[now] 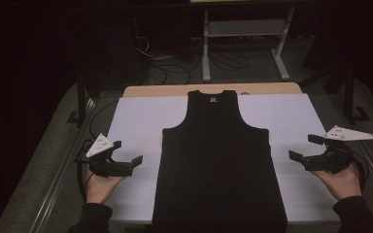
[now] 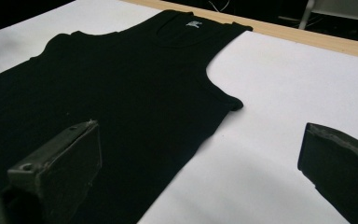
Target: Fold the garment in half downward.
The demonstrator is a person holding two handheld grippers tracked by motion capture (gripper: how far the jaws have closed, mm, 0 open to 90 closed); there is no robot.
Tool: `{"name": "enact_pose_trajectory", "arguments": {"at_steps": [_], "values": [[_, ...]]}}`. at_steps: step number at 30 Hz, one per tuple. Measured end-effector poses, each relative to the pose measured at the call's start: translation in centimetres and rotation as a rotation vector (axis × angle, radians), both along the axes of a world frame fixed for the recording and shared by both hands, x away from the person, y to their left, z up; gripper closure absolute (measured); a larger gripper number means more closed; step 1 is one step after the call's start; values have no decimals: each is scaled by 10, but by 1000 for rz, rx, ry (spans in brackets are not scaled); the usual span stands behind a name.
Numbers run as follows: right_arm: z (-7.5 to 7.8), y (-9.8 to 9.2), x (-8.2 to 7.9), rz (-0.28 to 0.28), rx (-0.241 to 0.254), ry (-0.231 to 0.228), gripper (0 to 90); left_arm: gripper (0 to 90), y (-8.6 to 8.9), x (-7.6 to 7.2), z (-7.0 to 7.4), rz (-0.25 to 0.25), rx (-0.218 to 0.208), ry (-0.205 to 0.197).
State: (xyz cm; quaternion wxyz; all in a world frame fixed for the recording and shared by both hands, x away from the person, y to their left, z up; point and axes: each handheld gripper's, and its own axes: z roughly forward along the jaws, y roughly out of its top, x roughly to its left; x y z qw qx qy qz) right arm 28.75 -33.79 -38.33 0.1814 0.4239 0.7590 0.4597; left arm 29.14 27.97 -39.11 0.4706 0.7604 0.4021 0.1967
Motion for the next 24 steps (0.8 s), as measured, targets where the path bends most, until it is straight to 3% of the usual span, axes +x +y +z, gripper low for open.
{"name": "enact_pose_trajectory", "arguments": {"at_steps": [3,14,24], "values": [[3,3,2,7,-11,4,0,0,-1,4,2,-11,27,2],[15,5,16,28,-37,6,0,0,0,13,10,-15,28,0],[21,9,26,51,-65,15,0,0,-5,26,20,-41,54,6]]}}
